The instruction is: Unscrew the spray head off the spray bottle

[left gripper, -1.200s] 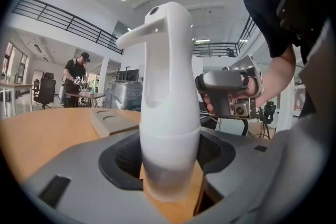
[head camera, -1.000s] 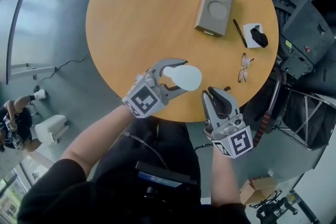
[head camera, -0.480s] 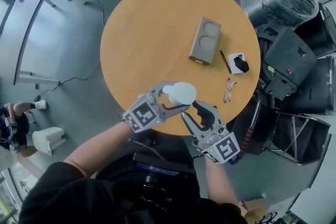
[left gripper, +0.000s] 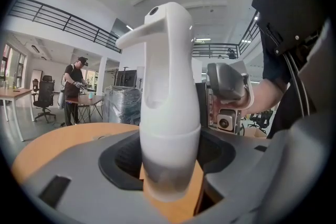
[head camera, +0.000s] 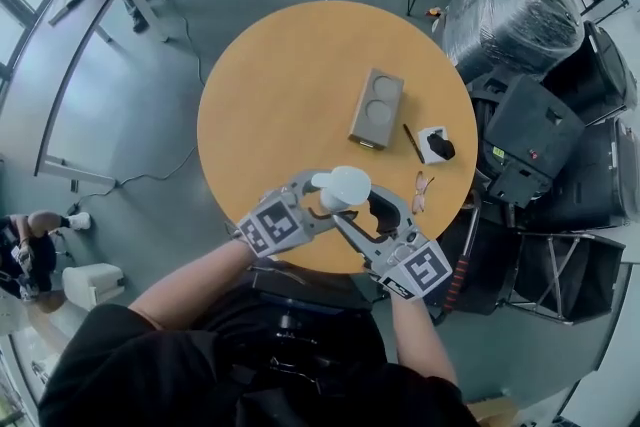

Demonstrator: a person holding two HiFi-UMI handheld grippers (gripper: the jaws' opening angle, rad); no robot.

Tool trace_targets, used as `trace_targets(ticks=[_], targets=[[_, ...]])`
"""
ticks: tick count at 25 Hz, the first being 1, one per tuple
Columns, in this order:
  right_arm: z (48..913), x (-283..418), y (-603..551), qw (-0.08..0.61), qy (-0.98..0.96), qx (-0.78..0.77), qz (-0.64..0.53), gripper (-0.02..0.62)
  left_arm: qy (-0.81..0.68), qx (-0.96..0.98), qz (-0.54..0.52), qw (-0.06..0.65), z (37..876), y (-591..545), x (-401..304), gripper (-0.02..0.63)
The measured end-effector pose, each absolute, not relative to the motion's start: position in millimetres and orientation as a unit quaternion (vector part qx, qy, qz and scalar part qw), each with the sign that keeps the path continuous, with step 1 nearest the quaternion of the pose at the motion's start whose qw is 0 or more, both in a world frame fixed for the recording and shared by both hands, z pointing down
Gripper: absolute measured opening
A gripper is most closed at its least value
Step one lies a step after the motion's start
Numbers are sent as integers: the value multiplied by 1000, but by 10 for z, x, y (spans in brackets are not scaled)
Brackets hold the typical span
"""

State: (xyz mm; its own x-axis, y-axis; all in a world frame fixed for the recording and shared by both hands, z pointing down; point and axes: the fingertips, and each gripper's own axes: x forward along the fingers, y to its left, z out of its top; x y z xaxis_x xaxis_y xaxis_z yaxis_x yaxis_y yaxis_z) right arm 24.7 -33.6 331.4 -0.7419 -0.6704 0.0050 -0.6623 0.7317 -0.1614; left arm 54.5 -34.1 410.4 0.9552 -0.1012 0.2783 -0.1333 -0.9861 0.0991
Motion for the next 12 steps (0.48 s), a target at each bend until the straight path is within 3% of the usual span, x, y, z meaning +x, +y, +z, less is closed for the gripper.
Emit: trace_targets(ticks=[2, 12], targets=[[3232, 199, -377, 23, 932, -355, -73, 284, -58, 987, 139, 55, 4033, -332, 532, 304], [3047, 77, -461, 10, 940, -335, -65, 287, -44, 986, 161, 25, 3908, -174, 604, 304]])
